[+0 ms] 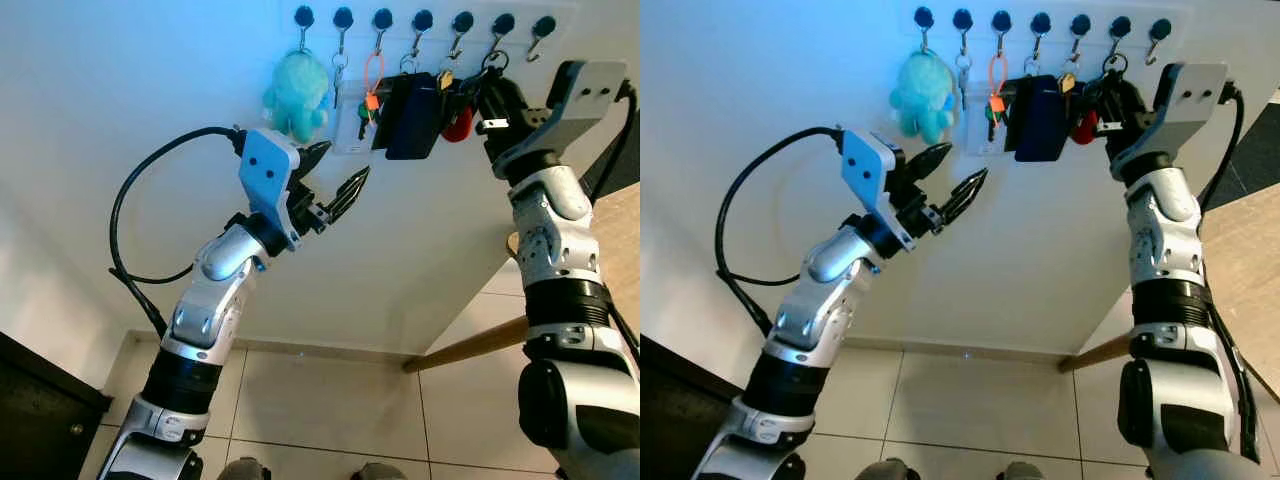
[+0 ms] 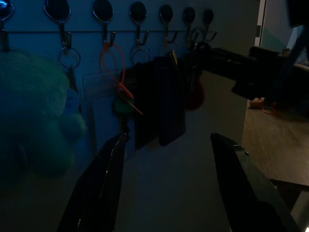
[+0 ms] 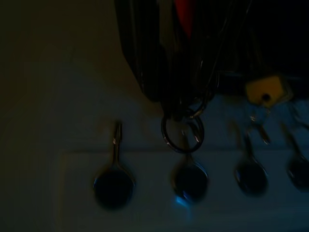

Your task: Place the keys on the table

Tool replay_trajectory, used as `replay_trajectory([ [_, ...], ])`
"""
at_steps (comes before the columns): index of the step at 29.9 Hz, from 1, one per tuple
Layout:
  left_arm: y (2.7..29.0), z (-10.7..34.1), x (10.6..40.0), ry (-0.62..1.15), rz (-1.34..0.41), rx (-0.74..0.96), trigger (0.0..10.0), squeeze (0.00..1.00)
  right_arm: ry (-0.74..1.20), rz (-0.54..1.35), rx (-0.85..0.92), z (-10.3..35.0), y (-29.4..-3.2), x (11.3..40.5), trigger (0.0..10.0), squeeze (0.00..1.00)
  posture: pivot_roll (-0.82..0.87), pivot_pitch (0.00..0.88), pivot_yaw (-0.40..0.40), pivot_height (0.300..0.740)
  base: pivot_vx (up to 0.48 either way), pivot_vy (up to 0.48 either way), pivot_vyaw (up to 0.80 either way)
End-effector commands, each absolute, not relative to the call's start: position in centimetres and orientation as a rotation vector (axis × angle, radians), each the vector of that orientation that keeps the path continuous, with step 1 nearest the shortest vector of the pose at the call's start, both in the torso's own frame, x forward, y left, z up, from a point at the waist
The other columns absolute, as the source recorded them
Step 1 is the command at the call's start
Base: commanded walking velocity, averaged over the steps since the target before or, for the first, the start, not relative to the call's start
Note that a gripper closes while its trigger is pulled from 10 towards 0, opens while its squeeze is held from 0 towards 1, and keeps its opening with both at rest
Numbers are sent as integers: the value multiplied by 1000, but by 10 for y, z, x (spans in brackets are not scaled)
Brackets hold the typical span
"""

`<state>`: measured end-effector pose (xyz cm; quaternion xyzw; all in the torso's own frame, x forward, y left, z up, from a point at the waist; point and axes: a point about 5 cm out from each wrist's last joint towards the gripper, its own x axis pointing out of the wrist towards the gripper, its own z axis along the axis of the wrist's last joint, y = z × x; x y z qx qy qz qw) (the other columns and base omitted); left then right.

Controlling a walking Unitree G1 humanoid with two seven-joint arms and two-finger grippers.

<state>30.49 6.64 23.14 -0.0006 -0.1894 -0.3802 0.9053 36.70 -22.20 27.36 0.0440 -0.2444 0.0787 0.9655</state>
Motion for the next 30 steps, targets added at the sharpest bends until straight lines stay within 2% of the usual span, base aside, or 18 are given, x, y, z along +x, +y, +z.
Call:
replay_trajectory([
  [1,65,233,302,-409,-797,-9,10000,0,-559,159,104,282,-222,359,10000,0,32,89,-20,740,0,0,0],
  [16,65,234,302,-408,-805,-17,10000,0,-598,215,97,290,-204,345,10000,0,30,105,-16,740,0,0,0],
  [30,77,205,299,-306,-789,6,10000,0,-402,195,165,220,-196,315,10000,0,27,112,-17,740,0,0,0],
])
